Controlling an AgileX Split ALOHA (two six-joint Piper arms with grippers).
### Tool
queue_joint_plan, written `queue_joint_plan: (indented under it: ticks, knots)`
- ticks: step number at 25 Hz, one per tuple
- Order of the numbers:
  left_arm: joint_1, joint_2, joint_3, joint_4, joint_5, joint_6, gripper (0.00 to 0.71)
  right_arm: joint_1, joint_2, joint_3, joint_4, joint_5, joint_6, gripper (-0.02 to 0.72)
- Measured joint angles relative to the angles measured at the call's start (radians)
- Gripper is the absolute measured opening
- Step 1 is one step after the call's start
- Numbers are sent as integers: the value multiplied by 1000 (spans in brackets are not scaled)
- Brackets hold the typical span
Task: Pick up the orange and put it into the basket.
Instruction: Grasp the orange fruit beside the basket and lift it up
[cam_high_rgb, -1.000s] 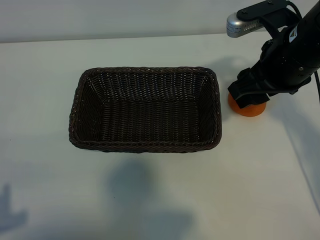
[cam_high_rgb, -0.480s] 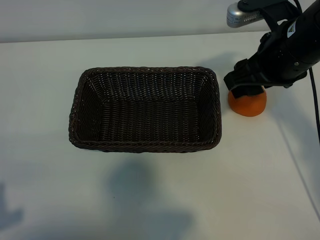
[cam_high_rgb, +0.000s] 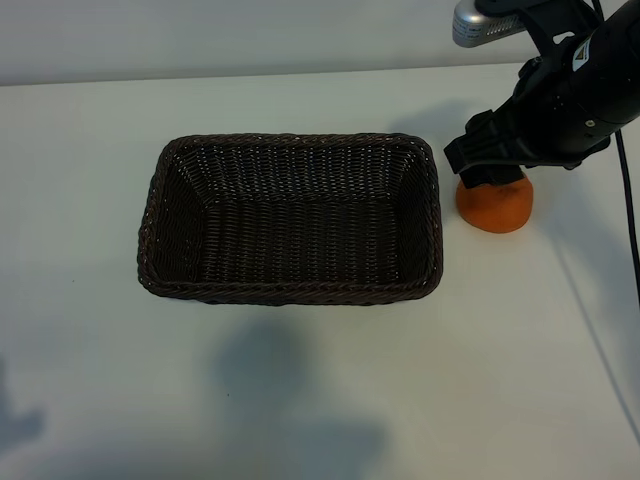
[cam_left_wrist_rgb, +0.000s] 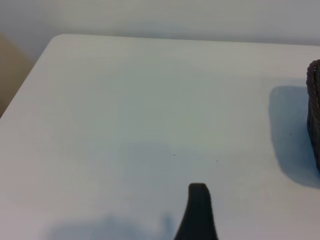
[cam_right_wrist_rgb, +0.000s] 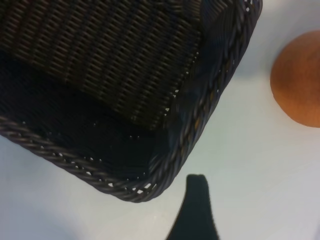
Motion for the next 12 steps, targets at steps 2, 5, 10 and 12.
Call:
queue_joint_plan:
  ticks: [2,5,10,12]
  knots:
    - [0,0,0,0,0,-1,593,0,0,0,-2,0,0,570]
    - [0,0,0,-2,10,-4,593,0,0,0,-4,0,0,570]
    - [0,0,-1,-3,25,-5,593,0,0,0,-13,-19,8,570]
    - [0,0,-1,-3,28,-5,593,0,0,0,-24,-46,26,570]
